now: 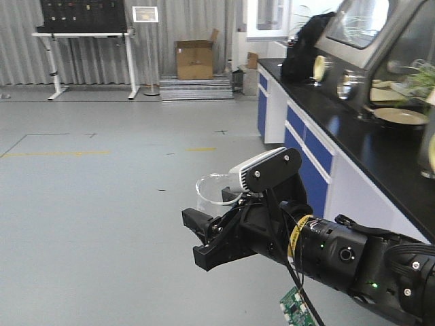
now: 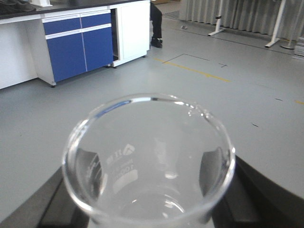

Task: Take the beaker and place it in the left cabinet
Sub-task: 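Hold the beaker in the right gripper while the base drives to the cabinet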

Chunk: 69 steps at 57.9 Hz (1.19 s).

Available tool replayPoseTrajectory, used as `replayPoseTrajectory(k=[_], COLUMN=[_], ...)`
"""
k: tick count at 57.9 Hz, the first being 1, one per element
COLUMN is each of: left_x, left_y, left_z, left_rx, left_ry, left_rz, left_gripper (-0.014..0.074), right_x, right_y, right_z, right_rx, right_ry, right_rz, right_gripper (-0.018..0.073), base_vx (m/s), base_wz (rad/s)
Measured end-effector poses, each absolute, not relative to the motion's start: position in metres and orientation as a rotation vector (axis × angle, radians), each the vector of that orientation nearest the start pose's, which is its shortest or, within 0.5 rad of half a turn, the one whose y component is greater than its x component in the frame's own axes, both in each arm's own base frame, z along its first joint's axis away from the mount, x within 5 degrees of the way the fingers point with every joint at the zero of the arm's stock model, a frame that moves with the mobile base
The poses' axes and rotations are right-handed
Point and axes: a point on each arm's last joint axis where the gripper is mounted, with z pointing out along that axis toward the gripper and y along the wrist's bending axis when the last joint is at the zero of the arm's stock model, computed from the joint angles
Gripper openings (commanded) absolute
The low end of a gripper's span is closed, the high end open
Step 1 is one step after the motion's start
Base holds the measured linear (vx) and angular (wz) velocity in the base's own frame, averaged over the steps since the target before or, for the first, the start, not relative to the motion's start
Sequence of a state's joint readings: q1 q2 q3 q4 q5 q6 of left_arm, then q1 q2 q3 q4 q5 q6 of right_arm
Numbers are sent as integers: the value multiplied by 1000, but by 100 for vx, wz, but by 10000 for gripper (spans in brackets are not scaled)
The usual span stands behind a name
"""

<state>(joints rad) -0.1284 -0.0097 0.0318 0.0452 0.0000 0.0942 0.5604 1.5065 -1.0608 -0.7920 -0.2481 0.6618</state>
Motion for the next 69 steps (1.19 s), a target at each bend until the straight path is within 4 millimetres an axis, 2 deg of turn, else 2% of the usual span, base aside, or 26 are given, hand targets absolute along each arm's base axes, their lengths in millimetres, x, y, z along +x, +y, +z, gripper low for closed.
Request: replayPoseTrajectory(k=[32,69], left_x=[56,56], left_y=[-7,-7], left_z=[203,203], left_rx=[201,201], left_ry=[1492,1492], left_rz=[9,9], left_gripper=[1,1], right_x=[289,289], right_y=[200,200], right_z=[324,324], right_rx=[-709,-709], right_ry=[1627,1627], right_rz=[478,478], right_gripper=[-6,-6], base_vx=[47,63], base_wz=[14,6])
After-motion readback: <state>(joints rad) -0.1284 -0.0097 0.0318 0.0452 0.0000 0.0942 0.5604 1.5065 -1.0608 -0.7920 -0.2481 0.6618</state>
